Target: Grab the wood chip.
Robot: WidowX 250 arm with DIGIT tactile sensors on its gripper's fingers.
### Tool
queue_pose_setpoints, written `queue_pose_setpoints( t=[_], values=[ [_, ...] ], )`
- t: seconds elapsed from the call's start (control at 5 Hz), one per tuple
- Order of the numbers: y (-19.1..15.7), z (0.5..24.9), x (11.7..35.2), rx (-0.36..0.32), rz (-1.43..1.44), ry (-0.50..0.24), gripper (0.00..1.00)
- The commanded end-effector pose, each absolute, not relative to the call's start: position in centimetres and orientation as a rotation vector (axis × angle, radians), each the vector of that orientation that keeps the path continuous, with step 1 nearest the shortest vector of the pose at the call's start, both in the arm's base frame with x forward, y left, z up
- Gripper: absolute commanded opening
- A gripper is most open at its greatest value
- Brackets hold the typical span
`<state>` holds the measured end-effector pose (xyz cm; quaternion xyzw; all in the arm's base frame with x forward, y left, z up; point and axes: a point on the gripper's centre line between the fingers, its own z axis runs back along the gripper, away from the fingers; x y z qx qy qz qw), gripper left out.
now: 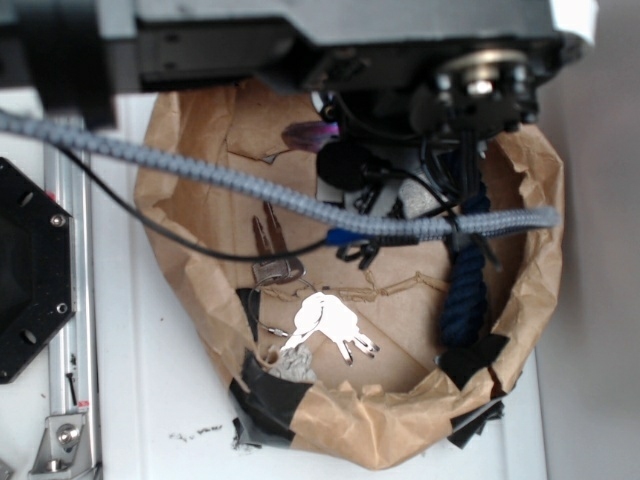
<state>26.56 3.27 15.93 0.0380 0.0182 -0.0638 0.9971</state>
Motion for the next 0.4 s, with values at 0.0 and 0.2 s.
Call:
queue_pose_setpoints(
  t=[0.0,0.2],
  values=[
    [0.75,16.97,25.43,0.174,0.094,-0.061,0.0],
    [0.14,17.3,25.0,0.122,0.075,-0.066,0.0]
  ],
)
